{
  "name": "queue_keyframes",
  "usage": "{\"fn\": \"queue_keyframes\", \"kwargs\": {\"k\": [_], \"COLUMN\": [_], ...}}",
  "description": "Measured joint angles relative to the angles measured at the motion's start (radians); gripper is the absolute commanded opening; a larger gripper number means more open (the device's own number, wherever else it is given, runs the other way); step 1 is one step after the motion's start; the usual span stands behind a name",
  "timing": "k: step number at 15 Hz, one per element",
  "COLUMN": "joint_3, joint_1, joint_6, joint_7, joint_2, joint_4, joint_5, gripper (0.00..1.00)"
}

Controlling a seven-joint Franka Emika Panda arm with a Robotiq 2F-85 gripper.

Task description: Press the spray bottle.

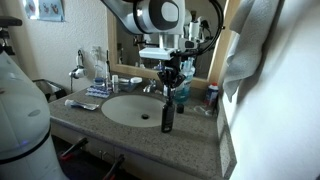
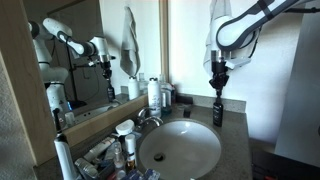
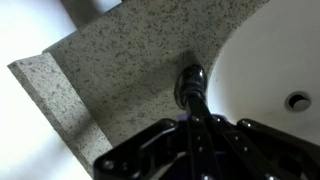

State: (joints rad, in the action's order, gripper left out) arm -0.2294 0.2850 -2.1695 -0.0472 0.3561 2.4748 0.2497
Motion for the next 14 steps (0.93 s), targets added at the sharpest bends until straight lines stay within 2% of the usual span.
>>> {"fn": "queue_keyframes", "kwargs": {"k": [14], "joint_3": [0.010], "joint_1": [0.000], "joint_6": [0.000], "joint_7": [0.002], "joint_2": [0.066], "joint_4": [-0.004], "joint_5": [0.002], "gripper": [0.00]}}
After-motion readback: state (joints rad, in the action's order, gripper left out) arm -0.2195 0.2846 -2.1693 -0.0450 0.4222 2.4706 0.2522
